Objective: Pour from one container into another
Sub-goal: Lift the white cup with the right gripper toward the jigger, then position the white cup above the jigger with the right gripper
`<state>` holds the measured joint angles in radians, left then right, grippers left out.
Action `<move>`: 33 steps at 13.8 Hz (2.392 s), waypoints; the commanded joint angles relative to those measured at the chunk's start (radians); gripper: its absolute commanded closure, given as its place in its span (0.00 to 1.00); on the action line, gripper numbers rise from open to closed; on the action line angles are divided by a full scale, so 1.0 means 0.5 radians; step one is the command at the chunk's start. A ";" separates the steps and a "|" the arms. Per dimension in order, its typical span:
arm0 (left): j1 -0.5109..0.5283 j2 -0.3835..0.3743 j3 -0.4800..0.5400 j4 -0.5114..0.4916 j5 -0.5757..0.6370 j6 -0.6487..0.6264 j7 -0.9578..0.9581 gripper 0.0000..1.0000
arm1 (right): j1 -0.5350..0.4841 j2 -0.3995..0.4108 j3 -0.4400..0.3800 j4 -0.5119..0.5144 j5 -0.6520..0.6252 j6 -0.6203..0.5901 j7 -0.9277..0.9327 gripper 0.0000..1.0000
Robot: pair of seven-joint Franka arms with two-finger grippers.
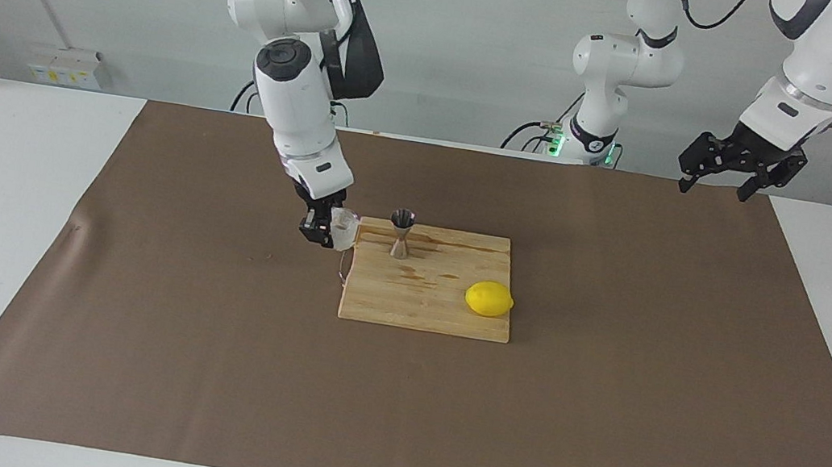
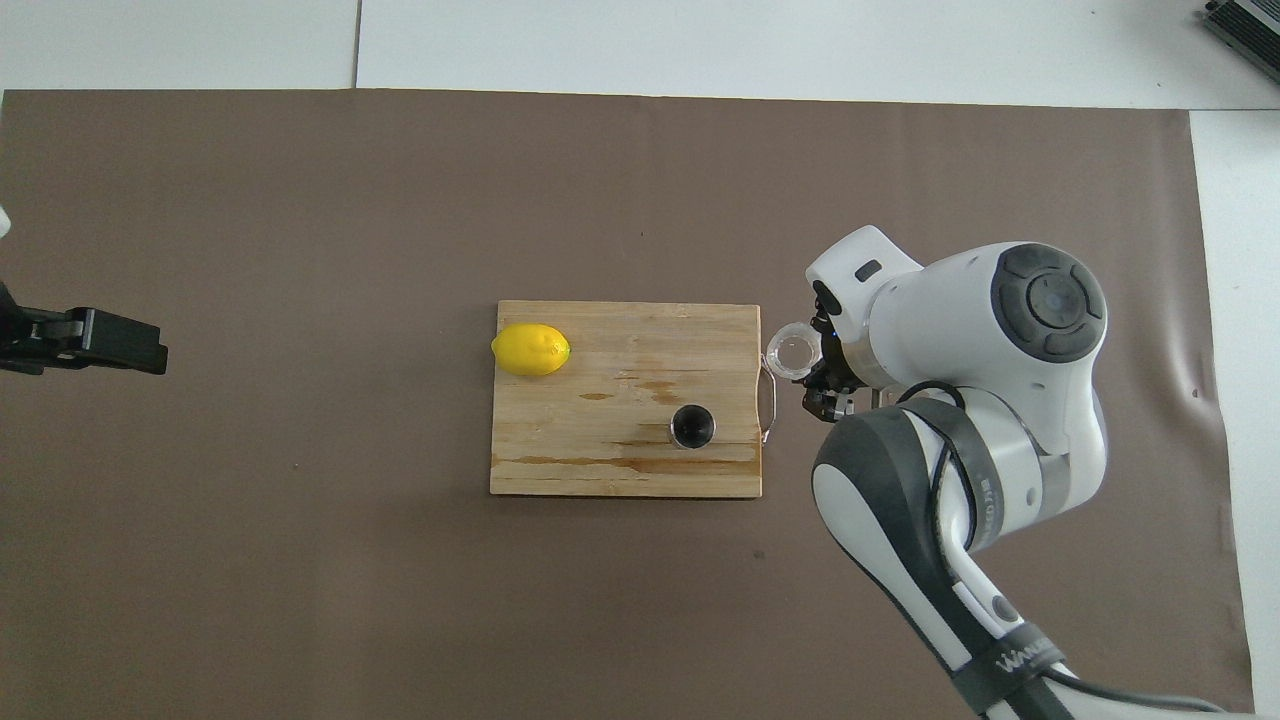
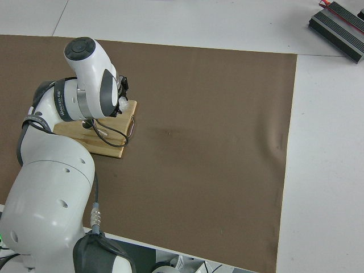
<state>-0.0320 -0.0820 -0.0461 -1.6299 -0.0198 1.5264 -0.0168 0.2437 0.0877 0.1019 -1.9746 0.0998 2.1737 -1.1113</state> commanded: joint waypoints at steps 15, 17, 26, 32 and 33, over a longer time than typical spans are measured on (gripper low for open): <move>0.021 -0.057 -0.009 -0.054 0.018 -0.012 0.018 0.00 | 0.396 0.091 0.005 0.099 -0.890 -0.206 0.409 0.81; 0.021 -0.057 -0.009 -0.054 0.018 -0.012 0.018 0.00 | 0.408 0.079 0.008 0.071 -0.954 -0.203 0.409 0.81; 0.021 -0.057 -0.009 -0.054 0.018 -0.012 0.018 0.00 | 0.546 0.079 0.008 0.031 -1.230 -0.227 0.428 0.80; 0.021 -0.057 -0.009 -0.054 0.018 -0.012 0.018 0.00 | 0.571 0.064 0.011 -0.018 -1.350 -0.218 0.462 0.80; 0.021 -0.057 -0.009 -0.054 0.018 -0.012 0.018 0.00 | 0.574 0.061 0.008 -0.024 -1.356 -0.221 0.462 0.80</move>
<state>-0.0320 -0.0820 -0.0461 -1.6299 -0.0198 1.5260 -0.0168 0.5271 0.1338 0.1043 -1.9664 -0.5432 2.0697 -0.9075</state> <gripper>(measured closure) 0.000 0.515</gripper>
